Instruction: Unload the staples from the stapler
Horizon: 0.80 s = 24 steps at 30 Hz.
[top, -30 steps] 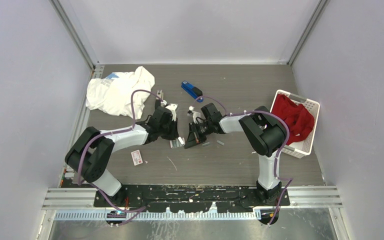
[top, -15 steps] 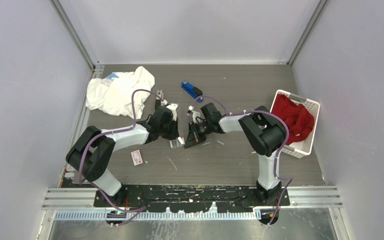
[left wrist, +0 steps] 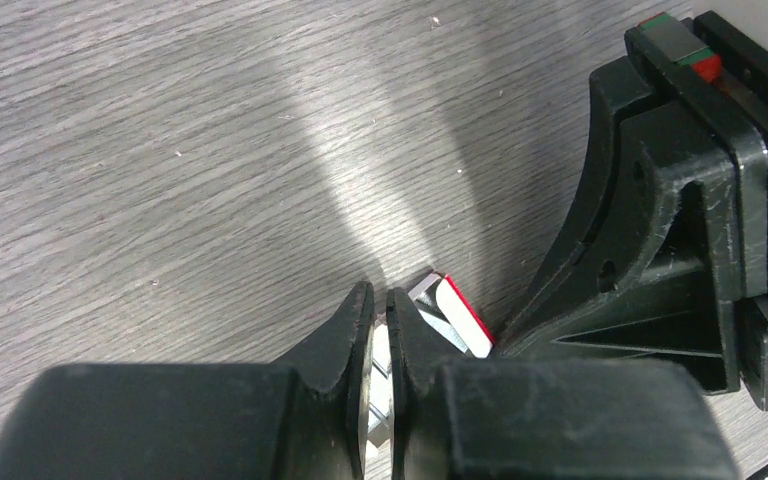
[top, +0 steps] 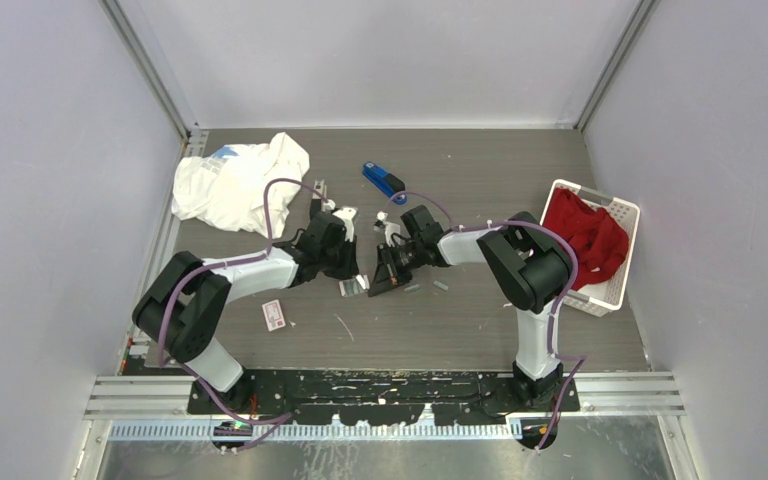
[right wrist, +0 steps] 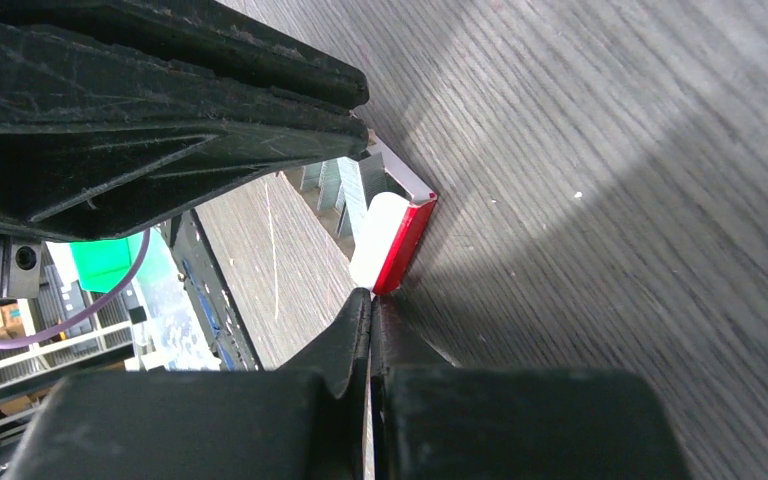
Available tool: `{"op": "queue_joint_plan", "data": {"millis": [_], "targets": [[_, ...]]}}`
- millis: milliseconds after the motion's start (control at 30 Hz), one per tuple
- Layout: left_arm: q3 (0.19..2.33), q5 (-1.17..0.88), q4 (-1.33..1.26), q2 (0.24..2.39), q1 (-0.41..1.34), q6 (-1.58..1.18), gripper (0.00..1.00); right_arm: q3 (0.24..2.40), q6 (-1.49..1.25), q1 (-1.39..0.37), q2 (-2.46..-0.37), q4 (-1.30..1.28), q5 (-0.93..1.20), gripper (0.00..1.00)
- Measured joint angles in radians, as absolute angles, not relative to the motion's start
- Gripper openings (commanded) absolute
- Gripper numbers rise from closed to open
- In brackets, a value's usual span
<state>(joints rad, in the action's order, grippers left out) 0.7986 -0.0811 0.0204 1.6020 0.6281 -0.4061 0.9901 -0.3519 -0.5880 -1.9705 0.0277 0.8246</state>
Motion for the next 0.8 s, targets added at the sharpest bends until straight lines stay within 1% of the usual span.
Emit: {"op": "queue_joint_plan", "data": {"millis": [133, 567, 800], "targets": [[0.799, -0.091, 0.020, 1.602, 0.628, -0.406, 0.10, 0.991, -0.350, -0.588, -1.971, 0.027, 0.825, 0.08], [0.799, -0.114, 0.020, 1.602, 0.628, -0.406, 0.10, 0.992, -0.346, -0.588, -1.971, 0.025, 0.825, 0.09], [0.799, -0.128, 0.020, 1.602, 0.628, -0.406, 0.10, 0.994, -0.343, -0.588, -1.971, 0.022, 0.828, 0.14]]}}
